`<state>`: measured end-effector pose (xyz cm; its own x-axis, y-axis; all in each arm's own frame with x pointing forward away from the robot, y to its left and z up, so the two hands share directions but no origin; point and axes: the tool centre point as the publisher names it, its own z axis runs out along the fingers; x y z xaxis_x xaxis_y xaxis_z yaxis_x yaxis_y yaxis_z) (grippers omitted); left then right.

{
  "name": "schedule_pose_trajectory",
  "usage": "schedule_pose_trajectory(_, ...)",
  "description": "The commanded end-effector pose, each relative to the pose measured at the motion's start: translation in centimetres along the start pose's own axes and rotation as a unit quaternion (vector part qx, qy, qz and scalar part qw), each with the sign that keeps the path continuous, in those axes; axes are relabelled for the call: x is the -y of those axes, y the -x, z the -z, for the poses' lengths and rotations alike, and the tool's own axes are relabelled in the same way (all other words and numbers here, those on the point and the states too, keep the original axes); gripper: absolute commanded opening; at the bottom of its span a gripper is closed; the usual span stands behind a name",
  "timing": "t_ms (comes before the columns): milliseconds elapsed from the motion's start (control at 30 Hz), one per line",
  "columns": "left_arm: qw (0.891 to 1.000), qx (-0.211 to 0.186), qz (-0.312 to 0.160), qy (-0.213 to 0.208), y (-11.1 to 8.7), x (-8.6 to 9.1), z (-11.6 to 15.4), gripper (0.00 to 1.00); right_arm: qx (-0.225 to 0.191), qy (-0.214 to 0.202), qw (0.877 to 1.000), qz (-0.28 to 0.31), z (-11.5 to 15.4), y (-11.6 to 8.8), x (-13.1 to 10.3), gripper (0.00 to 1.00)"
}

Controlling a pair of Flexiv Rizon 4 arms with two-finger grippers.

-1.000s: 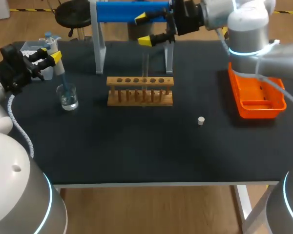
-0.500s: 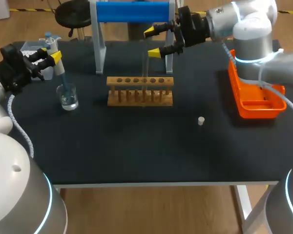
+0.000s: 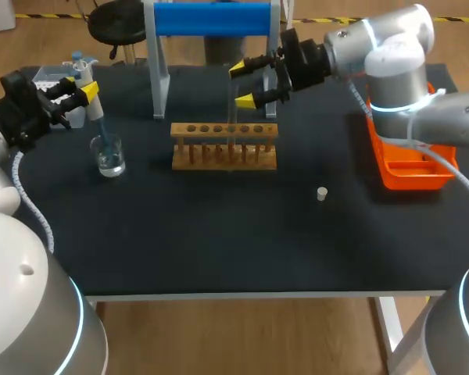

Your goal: Invert the test tube, pick up the pipette, mount the tip to pipette, aspirate from beaker and dispense into the tube, eject the tip, return the pipette, and cap with the stopper.

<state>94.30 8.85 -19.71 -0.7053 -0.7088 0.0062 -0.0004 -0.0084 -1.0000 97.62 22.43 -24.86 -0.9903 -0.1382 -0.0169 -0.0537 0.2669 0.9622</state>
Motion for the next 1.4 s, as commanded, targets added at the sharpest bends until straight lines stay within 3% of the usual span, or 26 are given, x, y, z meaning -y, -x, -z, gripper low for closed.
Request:
schedule_pose_trajectory(33,1.0,0.001,0.0,0.0,-0.1,0.0,0.0,0.0,0.0,-0.005,1.0,-0.004,-0.5,0.1,0.9,1.0)
schedule_pose_trajectory(800,1.0,0.001,0.0,0.0,-0.1,0.0,0.0,0.0,0.049,-0.102,0.994,0.009,-3.5,0.3,4.1,1.0)
schedule_pose_trajectory(1400,1.0,0.001,0.0,0.0,-0.1,0.0,0.0,0.0,0.082,-0.131,0.988,0.021,-4.3,2.0,4.6,1.0)
